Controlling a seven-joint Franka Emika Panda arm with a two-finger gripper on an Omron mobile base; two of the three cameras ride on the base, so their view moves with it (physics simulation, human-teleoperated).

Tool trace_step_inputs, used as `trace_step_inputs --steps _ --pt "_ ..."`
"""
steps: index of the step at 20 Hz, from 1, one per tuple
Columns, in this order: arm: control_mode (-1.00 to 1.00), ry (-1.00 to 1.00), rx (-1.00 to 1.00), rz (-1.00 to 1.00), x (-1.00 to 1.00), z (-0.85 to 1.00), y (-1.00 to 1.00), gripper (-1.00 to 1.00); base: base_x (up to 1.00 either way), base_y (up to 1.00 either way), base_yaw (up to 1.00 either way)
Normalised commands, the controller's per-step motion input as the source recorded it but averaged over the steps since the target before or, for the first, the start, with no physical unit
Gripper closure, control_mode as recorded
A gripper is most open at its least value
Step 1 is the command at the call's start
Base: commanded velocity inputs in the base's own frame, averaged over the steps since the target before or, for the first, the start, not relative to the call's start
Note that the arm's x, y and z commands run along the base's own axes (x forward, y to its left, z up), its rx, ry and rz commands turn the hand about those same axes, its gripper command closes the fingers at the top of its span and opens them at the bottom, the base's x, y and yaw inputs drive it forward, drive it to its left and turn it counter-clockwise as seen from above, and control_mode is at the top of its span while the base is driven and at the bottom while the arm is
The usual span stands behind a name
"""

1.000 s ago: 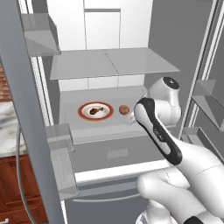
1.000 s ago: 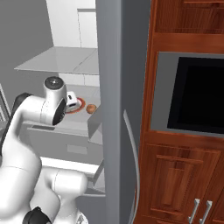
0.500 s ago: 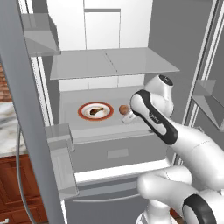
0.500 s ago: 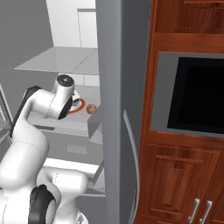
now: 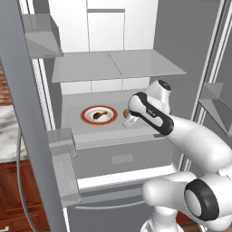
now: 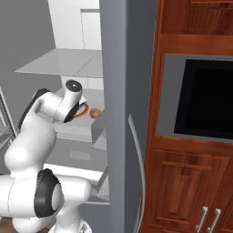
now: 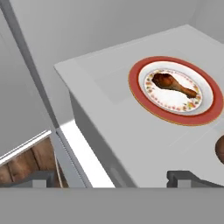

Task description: Retrieve the chicken drumstick from the fridge and place it on the cutting board.

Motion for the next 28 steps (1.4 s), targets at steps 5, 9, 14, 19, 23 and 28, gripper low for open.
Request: trace_step_inputs --steps 5,9,14,19,23,28 --pt "-1.00 -0.10 0.01 0.00 0.06 -0.12 0.03 -1.00 0.00 0.00 0.00" --pt "-1.00 -0.05 0.00 0.00 0.21 -0.02 0.04 -1.00 0.00 0.00 0.00" --pt "-1.00 0.00 0.00 -0.01 0.44 -0.01 0.05 -1.00 0.00 0.00 0.00" --pt "-1.00 0.00 0.05 0.00 0.32 -0.06 0.03 -1.00 0.00 0.00 0.00" --pt "-1.00 0.00 0.03 0.00 0.31 0.00 0.00 -1.00 0.00 0.00 0.00" --pt "-1.00 0.00 0.00 0.00 0.31 0.00 0.03 -1.00 0.00 0.00 0.00"
